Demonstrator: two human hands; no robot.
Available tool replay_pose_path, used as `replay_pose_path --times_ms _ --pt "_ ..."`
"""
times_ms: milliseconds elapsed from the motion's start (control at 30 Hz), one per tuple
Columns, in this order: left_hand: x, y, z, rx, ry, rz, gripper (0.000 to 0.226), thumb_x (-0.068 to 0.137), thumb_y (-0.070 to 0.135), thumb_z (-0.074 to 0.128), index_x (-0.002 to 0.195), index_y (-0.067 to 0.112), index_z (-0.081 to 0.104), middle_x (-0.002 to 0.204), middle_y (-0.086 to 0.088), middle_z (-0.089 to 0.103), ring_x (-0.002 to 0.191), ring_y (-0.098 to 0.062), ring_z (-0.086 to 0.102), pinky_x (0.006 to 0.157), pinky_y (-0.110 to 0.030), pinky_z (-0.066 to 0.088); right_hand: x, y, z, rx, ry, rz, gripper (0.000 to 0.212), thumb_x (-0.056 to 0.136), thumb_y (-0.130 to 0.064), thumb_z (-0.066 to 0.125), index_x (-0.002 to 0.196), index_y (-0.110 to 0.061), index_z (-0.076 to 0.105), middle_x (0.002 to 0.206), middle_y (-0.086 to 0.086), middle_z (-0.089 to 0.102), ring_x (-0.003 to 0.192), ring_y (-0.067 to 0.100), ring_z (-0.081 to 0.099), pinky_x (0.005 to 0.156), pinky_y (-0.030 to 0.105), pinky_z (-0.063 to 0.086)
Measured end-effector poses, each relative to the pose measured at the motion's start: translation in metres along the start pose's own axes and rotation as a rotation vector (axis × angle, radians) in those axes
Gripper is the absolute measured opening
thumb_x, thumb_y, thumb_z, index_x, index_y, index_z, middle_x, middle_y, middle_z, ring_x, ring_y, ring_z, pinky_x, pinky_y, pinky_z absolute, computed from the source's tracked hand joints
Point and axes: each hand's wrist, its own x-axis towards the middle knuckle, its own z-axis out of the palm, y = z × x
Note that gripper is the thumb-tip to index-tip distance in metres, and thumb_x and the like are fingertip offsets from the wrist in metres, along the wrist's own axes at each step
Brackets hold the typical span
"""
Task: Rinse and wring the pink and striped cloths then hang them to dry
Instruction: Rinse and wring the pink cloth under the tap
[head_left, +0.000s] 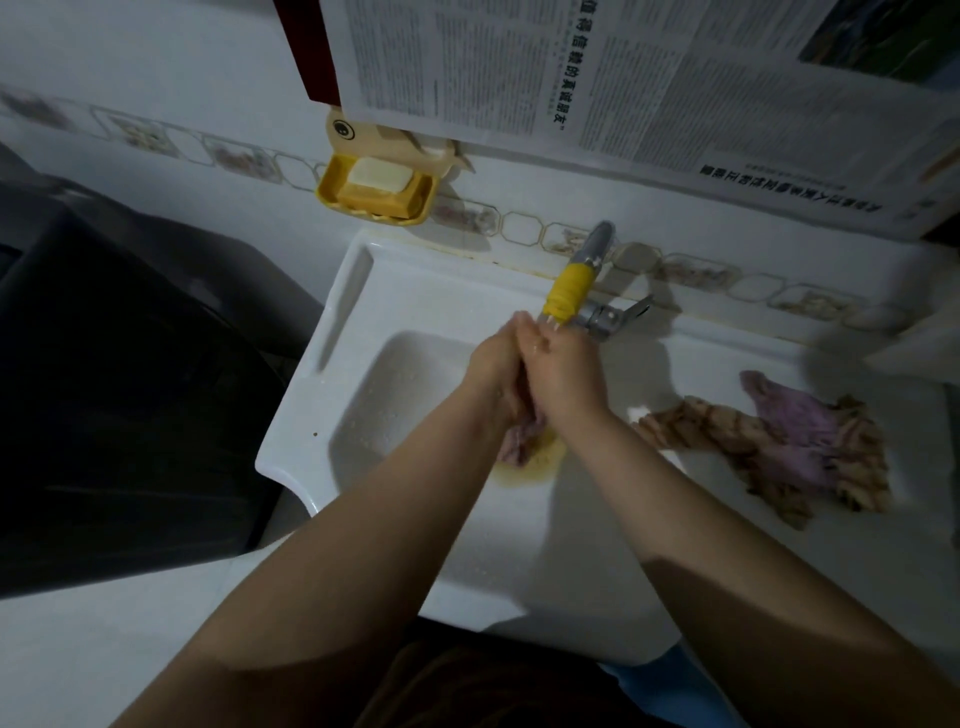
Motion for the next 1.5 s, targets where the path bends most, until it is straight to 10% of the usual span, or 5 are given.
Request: replay_pose_path --times_ms 533,800,933,1267,1500 --pt "-0.022 0.020 0.002 0.126 -0.007 0.026 0.034 0.099 0.035 0.047 0.090 0.004 0.060 0.077 -0.013 0.060 0.071 -0.025 0.060 0.060 -0.028 0.053 -0.016 -0.008 -0.004 -0.169 0.083 -0.104 0.045 0.100 -0.038 0.037 0.079 -0.008 0.063 0.078 0.018 0.066 0.076 0.036 0.061 0.060 0.034 0.038" --pt "-0.021 0.036 -0.035 1.371 -0.151 0.257 0.092 0.069 0.063 0.071 0.136 0.008 0.039 0.116 0.000 0.058 0.109 -0.024 0.059 0.094 -0.032 0.046 0.034 0.015 -0.041 0.129 -0.273 0.011 0.012 0.094 -0.012 0.055 0.106 -0.012 0.056 0.103 0.003 0.058 0.084 0.011 0.057 0.064 0.022 0.043" --pt "-0.021 0.046 -0.042 1.707 -0.168 0.487 0.044 0.089 0.034 0.063 0.126 0.012 0.054 0.116 -0.009 0.062 0.109 -0.026 0.057 0.082 -0.028 0.041 0.033 0.022 -0.063 -0.077 -0.741 -0.004 0.006 0.089 -0.021 0.065 0.085 -0.025 0.062 0.080 -0.007 0.059 0.061 0.012 0.058 0.047 0.028 0.048" --pt "-0.018 0.025 -0.045 0.691 -0.107 0.296 0.061 0.100 0.045 0.040 0.102 -0.013 0.057 0.079 -0.034 0.060 0.068 -0.042 0.059 0.068 -0.049 0.050 0.019 0.029 -0.033 0.729 -0.218 0.337 0.022 0.093 -0.031 0.057 0.079 -0.016 0.065 0.059 -0.002 0.063 0.052 0.010 0.056 0.048 0.020 0.041" --pt "-0.016 0.008 -0.011 0.667 0.101 0.165 0.033 0.101 0.030 0.039 0.075 0.011 0.050 0.083 -0.016 0.065 0.081 -0.030 0.066 0.078 -0.037 0.054 -0.012 0.000 0.009 0.262 -0.081 0.107 0.054 0.097 -0.045 0.042 0.051 -0.016 0.048 0.054 0.009 0.057 0.062 0.026 0.060 0.065 0.032 0.046"
